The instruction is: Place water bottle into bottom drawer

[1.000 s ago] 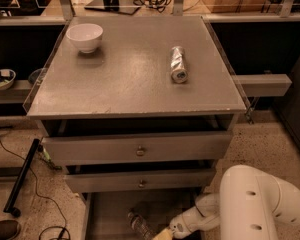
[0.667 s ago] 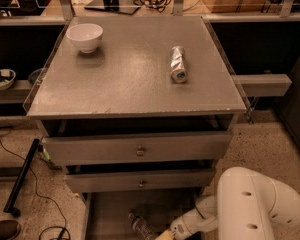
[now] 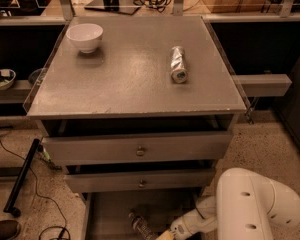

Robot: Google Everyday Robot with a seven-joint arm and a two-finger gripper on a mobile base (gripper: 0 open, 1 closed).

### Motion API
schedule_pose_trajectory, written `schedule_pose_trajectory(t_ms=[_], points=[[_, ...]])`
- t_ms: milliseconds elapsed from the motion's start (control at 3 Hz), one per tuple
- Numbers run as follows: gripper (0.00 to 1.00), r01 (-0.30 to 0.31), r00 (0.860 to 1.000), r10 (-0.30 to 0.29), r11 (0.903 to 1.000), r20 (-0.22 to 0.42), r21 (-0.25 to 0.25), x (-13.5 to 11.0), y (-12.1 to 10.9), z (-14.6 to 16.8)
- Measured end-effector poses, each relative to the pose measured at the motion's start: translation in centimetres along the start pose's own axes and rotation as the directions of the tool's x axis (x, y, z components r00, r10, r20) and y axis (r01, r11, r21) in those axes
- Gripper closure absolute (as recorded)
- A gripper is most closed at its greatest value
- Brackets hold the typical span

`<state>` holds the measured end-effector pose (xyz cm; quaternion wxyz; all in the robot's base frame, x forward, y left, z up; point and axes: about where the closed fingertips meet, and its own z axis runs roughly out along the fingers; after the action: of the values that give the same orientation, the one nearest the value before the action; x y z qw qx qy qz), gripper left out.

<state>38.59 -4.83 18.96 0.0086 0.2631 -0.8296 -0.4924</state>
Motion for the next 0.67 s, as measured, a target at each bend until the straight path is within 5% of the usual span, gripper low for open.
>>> schedule_pose_trajectory(t_ms=[667], points=[[0.35, 0.0, 1.0, 0.0, 1.0, 0.0, 0.0, 0.0, 0.0, 0.01]])
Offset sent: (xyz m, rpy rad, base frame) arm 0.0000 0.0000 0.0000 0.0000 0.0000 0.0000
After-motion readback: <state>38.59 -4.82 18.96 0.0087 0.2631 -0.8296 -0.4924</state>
